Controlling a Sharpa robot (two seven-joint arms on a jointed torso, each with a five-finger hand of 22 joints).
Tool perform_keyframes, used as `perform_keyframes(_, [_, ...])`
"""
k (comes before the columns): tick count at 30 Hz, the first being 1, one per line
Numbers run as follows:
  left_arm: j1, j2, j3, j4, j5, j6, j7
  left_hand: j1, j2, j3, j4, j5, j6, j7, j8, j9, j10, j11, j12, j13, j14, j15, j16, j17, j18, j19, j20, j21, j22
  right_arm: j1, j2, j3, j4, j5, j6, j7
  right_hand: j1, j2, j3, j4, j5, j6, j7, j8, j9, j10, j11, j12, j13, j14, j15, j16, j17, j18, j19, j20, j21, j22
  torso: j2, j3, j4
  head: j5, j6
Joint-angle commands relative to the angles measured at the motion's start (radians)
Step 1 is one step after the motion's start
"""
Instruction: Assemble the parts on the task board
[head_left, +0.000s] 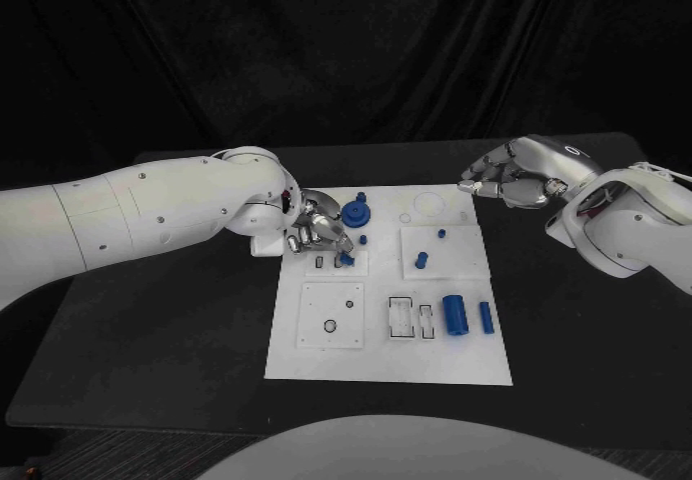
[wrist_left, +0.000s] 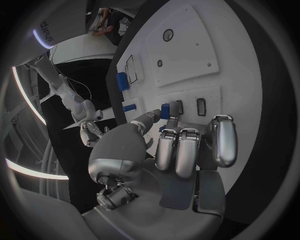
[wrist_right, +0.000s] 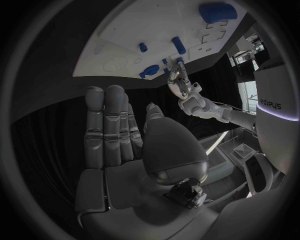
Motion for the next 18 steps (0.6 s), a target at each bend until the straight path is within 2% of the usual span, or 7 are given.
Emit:
perform_keyframes(1, [-0.002, -0.007, 0.001, 0.011, 0.003, -0.023, 0.013, -0.010, -0.003, 0.040, -0.031, 0.005, 0.001, -0.002, -0.003, 0.002, 0.104, -0.005, 0.003, 0.260, 0.104, -0.004, 0.003, 0.263, 0.012, 0.006, 0.000, -0.003, 0.143, -0.002, -0.002, 0.001, 0.000, -0.001, 0.007, 0.000, 0.004, 0.009, -0.006, -0.001, -0.007, 0.004, 0.006, 0.000, 0.001, 0.004, 0.000, 0.003, 0.000, 0.006, -0.003, -0.003, -0.002, 0.003, 0.003, 0.000, -0.007, -0.001, 0.001, 0.0000, -0.0001, 0.002, 0.000])
perform_keyframes(13, [-0.001, -0.063, 0.001, 0.064, 0.003, -0.082, 0.015, -0.031, -0.006, 0.058, -0.026, 0.005, 0.003, -0.002, -0.002, 0.010, 0.104, -0.005, 0.003, 0.260, 0.104, -0.005, 0.003, 0.263, 0.013, 0.004, -0.001, -0.007, 0.143, -0.002, -0.008, 0.001, 0.003, -0.001, 0.015, -0.004, 0.004, 0.010, -0.006, 0.000, -0.008, 0.004, 0.006, 0.000, 0.001, 0.004, 0.000, 0.004, 0.000, 0.004, -0.002, -0.010, -0.009, 0.004, 0.002, 0.000, -0.016, -0.004, -0.001, 0.0013, 0.0009, 0.004, 0.000])
perform_keyframes(18, [-0.001, -0.088, 0.001, 0.084, 0.003, -0.101, 0.013, -0.037, -0.008, 0.066, -0.025, 0.010, 0.007, -0.004, 0.001, 0.015, 0.104, -0.006, 0.003, 0.260, 0.104, -0.005, 0.003, 0.263, 0.013, 0.005, -0.001, -0.008, 0.144, -0.002, -0.009, 0.001, 0.004, -0.001, 0.017, -0.007, 0.004, 0.010, -0.006, 0.000, -0.008, 0.004, 0.006, 0.000, 0.001, 0.004, 0.000, 0.004, 0.000, 0.004, -0.002, -0.012, -0.012, 0.005, 0.001, 0.000, -0.018, -0.005, -0.001, 0.0011, -0.0012, 0.003, 0.000])
